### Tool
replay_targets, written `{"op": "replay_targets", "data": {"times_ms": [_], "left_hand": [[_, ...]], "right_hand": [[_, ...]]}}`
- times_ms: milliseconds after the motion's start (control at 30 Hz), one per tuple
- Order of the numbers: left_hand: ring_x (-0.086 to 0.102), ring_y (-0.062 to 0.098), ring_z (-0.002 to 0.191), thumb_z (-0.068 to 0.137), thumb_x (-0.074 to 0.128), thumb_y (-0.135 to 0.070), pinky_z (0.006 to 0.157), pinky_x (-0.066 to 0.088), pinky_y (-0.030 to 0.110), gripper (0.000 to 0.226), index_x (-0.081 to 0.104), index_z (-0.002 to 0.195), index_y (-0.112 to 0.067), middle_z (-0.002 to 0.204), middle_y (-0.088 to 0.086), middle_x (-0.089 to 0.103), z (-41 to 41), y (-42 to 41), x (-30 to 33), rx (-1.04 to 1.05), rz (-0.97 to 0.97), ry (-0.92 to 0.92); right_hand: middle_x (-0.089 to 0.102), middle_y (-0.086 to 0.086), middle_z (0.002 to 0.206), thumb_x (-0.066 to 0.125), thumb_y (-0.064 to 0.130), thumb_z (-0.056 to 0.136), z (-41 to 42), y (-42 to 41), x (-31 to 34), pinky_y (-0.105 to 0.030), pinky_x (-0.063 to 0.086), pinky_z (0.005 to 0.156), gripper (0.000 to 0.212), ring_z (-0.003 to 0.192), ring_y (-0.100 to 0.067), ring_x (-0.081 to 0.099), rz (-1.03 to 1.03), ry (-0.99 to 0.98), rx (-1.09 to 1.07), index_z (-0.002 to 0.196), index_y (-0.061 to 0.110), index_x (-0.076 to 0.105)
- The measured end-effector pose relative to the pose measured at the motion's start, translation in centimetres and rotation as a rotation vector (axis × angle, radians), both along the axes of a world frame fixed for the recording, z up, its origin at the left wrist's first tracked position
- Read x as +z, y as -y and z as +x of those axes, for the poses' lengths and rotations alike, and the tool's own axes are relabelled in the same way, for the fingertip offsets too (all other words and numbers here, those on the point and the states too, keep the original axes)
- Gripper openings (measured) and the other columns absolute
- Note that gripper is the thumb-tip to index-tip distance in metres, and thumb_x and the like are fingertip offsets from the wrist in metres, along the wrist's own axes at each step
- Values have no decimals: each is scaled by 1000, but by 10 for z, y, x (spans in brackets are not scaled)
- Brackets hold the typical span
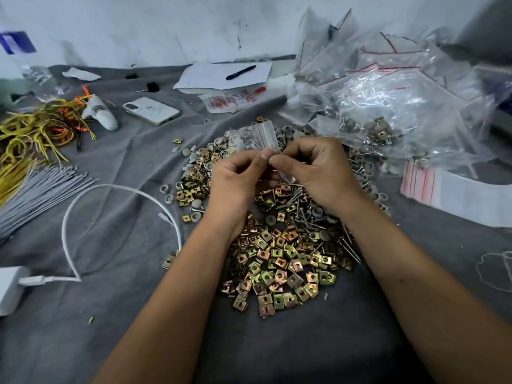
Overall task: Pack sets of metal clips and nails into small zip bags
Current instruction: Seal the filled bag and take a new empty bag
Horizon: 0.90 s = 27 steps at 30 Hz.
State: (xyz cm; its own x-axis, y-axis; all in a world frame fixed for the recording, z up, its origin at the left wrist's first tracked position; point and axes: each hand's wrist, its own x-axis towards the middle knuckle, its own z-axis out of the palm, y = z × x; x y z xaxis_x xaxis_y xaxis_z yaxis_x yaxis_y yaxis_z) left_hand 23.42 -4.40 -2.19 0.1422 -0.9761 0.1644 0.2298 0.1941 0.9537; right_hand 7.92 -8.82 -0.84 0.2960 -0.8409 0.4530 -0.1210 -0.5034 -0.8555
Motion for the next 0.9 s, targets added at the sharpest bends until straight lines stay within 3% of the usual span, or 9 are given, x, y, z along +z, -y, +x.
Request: {"op": "replay_targets", "data": {"times_ms": [167,300,433,633,800,900], "left_hand": [[67,30,75,96,66,-10,76,62,36,18,73,104,5,87,20,73,4,2,-1,-7,28,-48],[68,30,72,97,67,-10,67,62,32,16,74,98,5,89,21,73,3,1,0,24,30,-55],[71,30,70,97,68,-6,64,61,31,12,78,91,-2,84,20,74,3,1,0,87,16,16],[73,34,74,99,67,-8,70,64,40,17,79,88,-5,86,25,74,2,0,0,95,15,77],[72,24,67,103,60,-7,61,61,30,20,75,90,-3,77,14,73,5,1,0,41,38,0],[69,22,67,102,61,-8,61,59,27,17,73,96,2,78,16,71,6,3,0,41,24,9]], "right_hand": [[71,3,72,76,18,89,-3,3,-1,-22,53,61,9,65,-7,63,68,27,17,85,10,75],[74,6,85,71,16,96,-2,3,-3,-18,53,74,4,80,-4,69,32,-145,30,94,14,74],[73,6,85,68,14,97,1,0,-3,-24,56,77,6,79,-6,70,-2,-236,12,93,18,71],[73,6,79,77,16,90,-1,-2,-1,-19,54,71,10,74,-6,69,-65,-238,5,84,23,72],[73,9,78,75,17,92,0,-1,0,-14,51,69,10,72,0,67,-6,-172,40,85,22,72],[75,5,81,71,15,95,-1,0,0,-21,56,72,6,76,-6,70,50,-134,51,89,15,74]]}}
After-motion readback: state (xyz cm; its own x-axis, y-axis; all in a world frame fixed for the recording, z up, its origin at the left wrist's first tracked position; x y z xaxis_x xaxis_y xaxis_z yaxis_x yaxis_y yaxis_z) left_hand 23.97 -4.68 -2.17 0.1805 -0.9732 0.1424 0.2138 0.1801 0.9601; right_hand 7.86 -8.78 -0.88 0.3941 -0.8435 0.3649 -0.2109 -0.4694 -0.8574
